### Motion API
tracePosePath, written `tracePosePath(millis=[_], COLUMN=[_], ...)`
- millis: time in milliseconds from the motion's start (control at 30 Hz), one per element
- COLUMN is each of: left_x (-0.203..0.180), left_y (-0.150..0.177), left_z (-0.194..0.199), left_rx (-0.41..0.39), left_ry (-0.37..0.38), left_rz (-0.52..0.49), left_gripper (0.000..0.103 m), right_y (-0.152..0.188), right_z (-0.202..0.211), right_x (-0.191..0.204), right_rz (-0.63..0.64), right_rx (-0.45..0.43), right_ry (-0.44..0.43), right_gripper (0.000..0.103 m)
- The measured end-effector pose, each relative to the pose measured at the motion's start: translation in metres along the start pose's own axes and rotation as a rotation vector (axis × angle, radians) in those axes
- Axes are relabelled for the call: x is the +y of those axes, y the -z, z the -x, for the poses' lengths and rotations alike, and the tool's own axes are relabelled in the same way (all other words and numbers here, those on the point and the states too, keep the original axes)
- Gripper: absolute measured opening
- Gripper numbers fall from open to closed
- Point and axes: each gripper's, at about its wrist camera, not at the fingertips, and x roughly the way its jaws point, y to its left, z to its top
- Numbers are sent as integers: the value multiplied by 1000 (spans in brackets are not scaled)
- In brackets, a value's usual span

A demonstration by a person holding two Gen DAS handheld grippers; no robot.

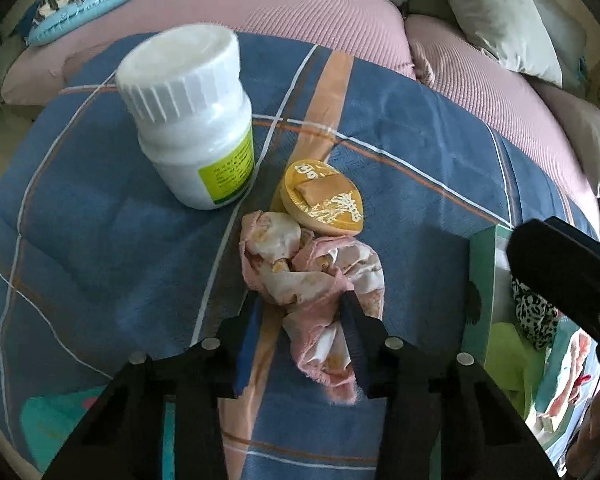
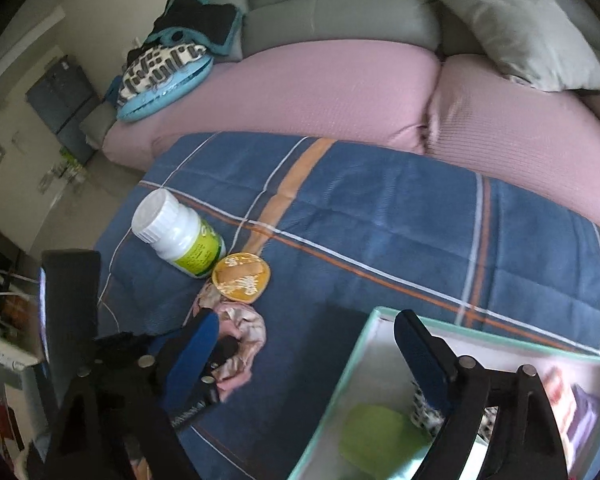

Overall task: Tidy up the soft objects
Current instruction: 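Grasp the pink floral scrunchie with the left gripper while the right gripper grasps the gold tin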

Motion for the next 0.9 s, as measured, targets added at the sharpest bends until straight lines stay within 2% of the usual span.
tracePosePath(millis=[33, 133, 233, 467, 533, 800, 900], left_x=[2, 6, 12, 26, 31, 40, 39], left_y=[0, 2, 6, 13, 14, 16, 15], left_z=[-1, 2, 9, 26, 30, 47, 54], left_rx=[-9, -50, -86, -153, -164, -215, -236], left_ry=[7, 4, 22, 39, 32, -13, -21], left_rz=[13, 42, 71, 114, 122, 124, 111], left_gripper=[31, 17, 12, 10, 10, 10, 10], right_y=[-1, -5, -9, -16, -20, -27, -27], right_z=[-3, -13, -22, -40, -46, -76, -85], right_x=[2, 8, 11, 9, 9, 25, 31], right_rz=[8, 35, 49, 38, 30, 30, 33], right_rx=[5, 20, 36, 63, 74, 118, 132], right_ry=[-2, -5, -9, -42, -70, -118, -128], right_gripper=[91, 87, 86, 82, 75, 74, 70])
